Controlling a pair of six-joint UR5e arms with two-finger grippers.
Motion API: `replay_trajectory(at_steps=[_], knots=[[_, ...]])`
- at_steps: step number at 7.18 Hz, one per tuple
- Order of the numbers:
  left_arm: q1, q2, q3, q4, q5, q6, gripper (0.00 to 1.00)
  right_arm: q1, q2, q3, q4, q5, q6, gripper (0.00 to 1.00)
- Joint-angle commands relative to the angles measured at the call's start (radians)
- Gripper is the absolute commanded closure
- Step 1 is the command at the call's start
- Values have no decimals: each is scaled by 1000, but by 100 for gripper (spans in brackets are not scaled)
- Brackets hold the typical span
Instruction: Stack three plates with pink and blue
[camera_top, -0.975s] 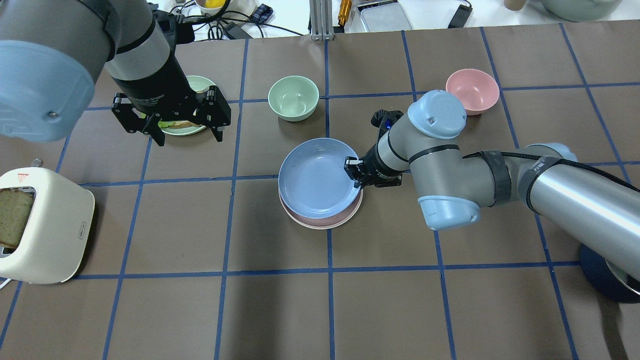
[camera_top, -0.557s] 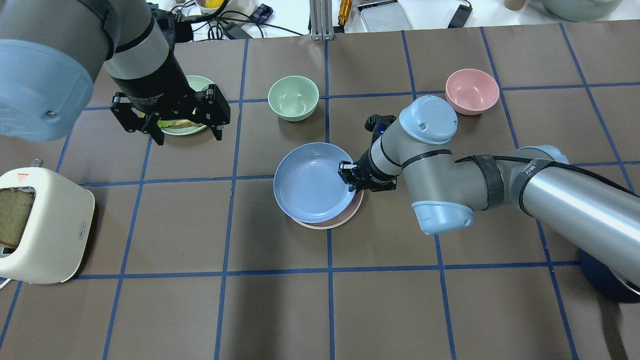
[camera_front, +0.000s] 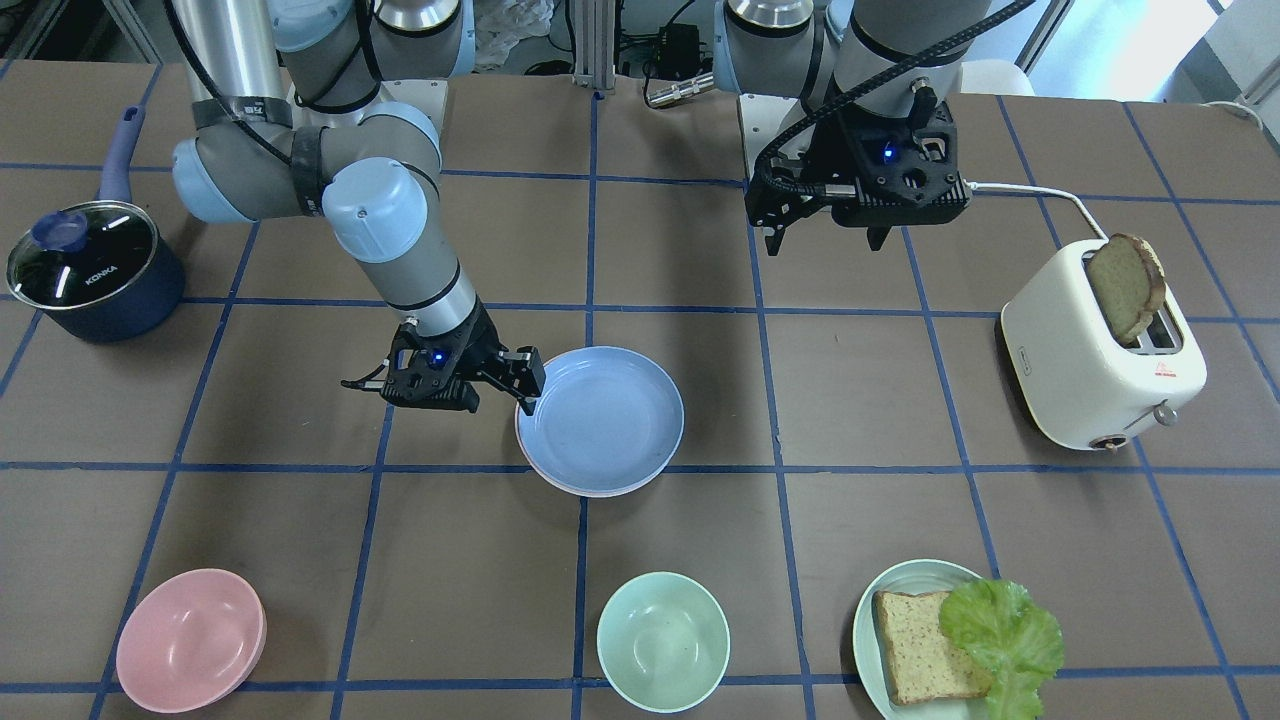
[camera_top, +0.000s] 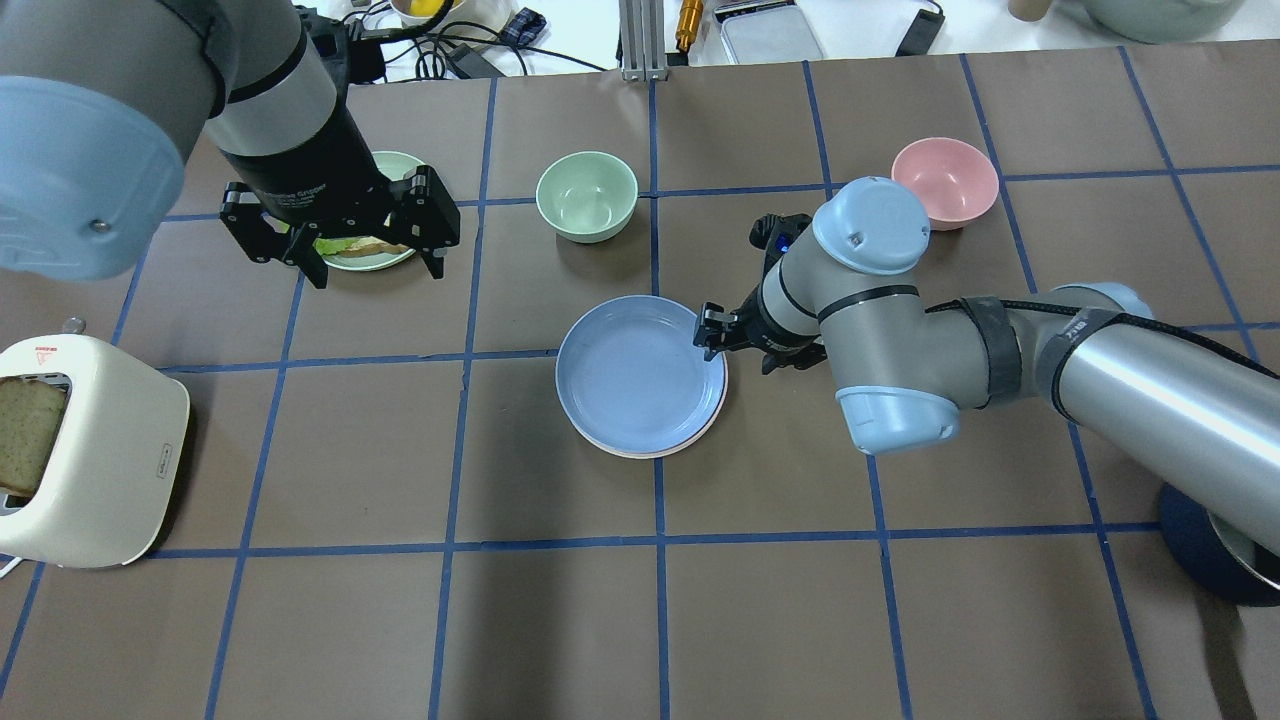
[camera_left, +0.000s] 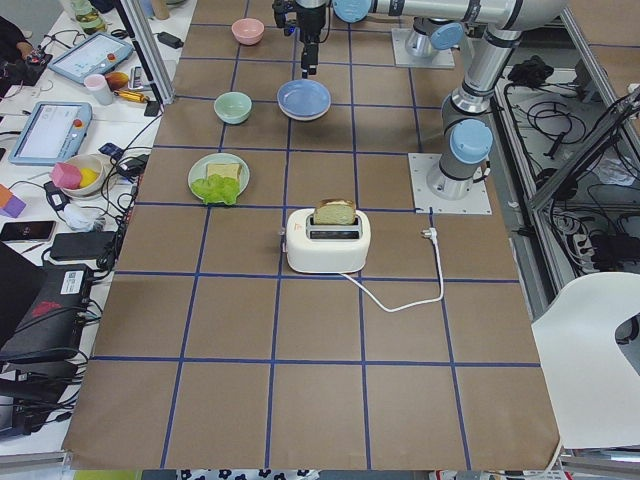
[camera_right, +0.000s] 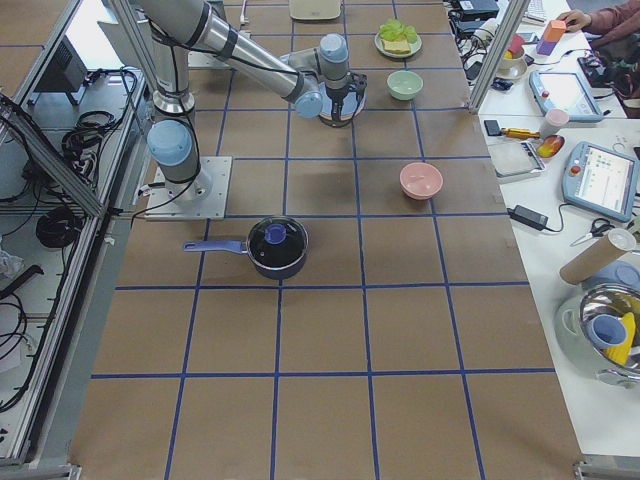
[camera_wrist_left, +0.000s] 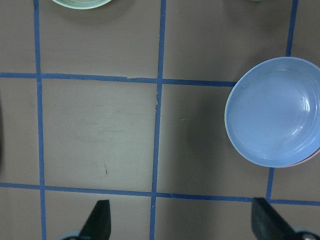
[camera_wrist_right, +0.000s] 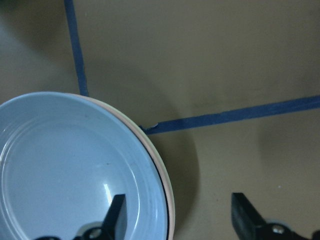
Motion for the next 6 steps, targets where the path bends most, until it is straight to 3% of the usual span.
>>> replay_trajectory(at_steps=[1,3,6], knots=[[0,0,0,1,0,0,0,-38,-5,-137,153,-101,-125,7],[0,0,0,0,1,0,0,-103,-4,-350,426,-147,-248,2],[0,0,3,0,2,-2,0,-144,-116,-487,747,-151,-337,0]])
